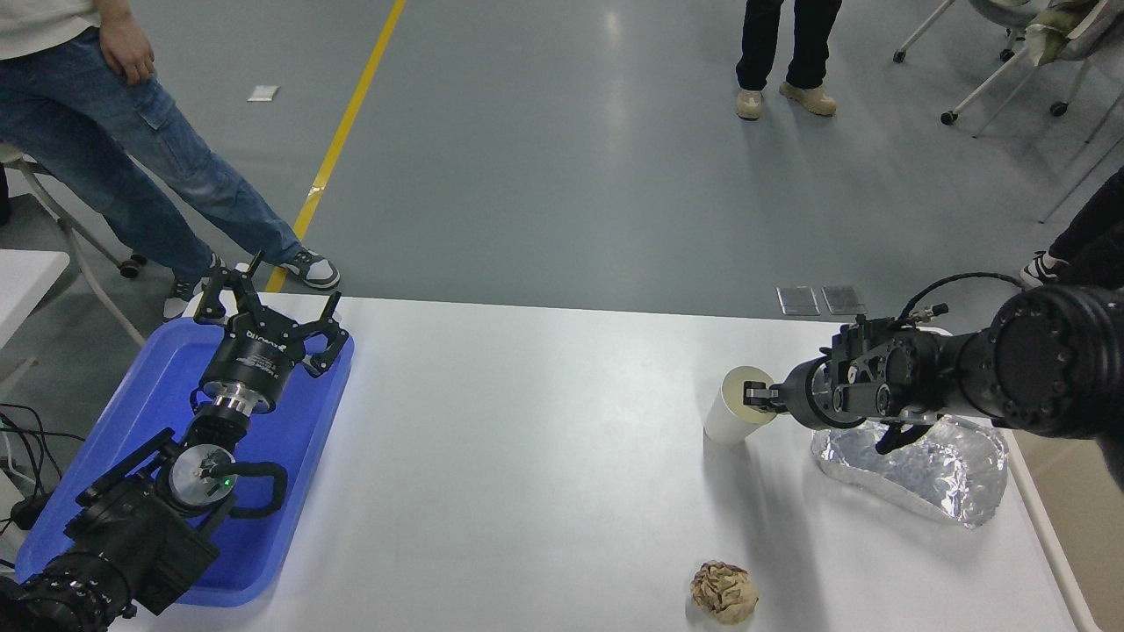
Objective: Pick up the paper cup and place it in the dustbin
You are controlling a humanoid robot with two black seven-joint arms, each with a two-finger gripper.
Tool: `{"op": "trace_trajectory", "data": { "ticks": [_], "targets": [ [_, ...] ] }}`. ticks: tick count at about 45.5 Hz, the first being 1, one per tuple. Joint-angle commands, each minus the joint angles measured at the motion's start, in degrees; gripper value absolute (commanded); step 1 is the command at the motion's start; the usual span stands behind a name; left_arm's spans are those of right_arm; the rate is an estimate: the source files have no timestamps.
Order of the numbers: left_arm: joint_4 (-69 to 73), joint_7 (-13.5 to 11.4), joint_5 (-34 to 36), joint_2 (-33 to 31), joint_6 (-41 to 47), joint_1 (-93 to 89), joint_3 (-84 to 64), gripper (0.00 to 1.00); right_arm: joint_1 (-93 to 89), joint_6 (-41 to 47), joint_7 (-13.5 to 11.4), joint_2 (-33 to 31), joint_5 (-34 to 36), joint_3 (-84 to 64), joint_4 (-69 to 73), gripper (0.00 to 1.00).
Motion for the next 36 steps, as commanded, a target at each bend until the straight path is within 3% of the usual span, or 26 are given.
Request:
{"op": "trace_trajectory", "data": {
  "ticks": [1, 12, 36],
  "targets": [
    [0.00, 0.04, 0.00, 0.00, 0.00, 0.00, 0.02, 1.00, 4.26, 1.01, 0.15, -0.82, -0.24, -0.69, 1.54, 0.00],
    [0.00, -0.05, 0.00, 0.00, 0.00, 0.00, 0.02, 1.00, 14.63, 5.58, 0.15, -6.17, -0.94, -0.87, 7.60, 0.00],
    [0.00, -0.05, 0.09, 0.00, 0.00, 0.09, 0.02, 1.00, 36.16, 20.26, 0.06, -20.85, -9.73, -0.87, 13.23, 0.00]
  ]
}}
